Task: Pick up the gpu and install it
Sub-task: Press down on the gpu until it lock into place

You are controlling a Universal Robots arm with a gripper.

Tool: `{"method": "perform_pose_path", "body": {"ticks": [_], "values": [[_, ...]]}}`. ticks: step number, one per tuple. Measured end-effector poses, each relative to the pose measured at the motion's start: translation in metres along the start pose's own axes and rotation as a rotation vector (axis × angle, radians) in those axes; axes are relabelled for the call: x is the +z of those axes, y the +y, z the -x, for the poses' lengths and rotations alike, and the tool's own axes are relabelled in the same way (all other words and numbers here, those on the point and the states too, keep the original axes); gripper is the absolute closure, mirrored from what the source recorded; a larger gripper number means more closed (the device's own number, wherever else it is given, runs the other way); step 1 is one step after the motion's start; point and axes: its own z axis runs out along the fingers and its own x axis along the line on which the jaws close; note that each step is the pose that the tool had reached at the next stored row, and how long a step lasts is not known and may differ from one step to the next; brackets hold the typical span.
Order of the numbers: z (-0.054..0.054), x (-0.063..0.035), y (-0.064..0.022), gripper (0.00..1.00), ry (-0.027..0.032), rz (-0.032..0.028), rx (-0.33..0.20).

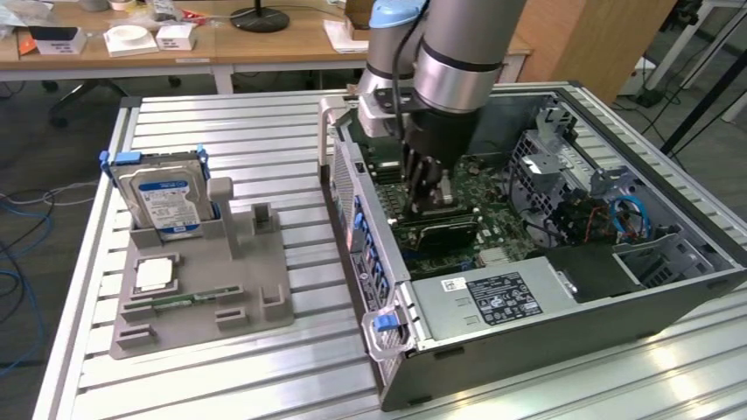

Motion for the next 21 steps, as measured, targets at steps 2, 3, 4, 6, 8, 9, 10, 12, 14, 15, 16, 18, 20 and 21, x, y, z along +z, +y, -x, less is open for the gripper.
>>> {"method": "perform_pose_path", "body": {"ticks": [2, 3, 4, 6, 8, 9, 10, 12, 14, 15, 16, 18, 20, 21], "values": [[0.0, -0.0005, 0.0088, 0.89, -0.0001, -0.0001, 0.0], [0.0, -0.0009, 0.0126, 0.89, -0.0001, -0.0001, 0.0], [0.001, -0.001, 0.0156, 0.89, -0.0001, 0.0, 0.0], [0.001, -0.001, 0.017, 0.89, -0.0001, -0.0001, 0.0], [0.002, -0.001, 0.0184, 0.89, 0.0002, 0.002, 0.0], [0.002, -0.0009, 0.0184, 0.89, -0.0027, 0.0113, 0.0], [0.002, -0.0009, 0.0184, 0.89, -0.0068, 0.0187, 0.0], [0.002, -0.001, 0.0187, 0.89, -0.0089, 0.0241, 0.0], [0.002, -0.0009, 0.0188, 0.89, -0.0167, 0.0438, -0.001], [0.002, -0.001, 0.0188, 0.89, -0.019, 0.0501, -0.001], [0.002, -0.001, 0.0188, 0.89, -0.0204, 0.0557, -0.001], [0.002, -0.0009, 0.0193, 0.89, -0.0209, 0.0637, -0.001], [0.002, -0.001, 0.0194, 0.89, -0.0206, 0.0654, -0.001], [0.002, -0.001, 0.0194, 0.89, -0.0206, 0.0656, -0.001]]}}
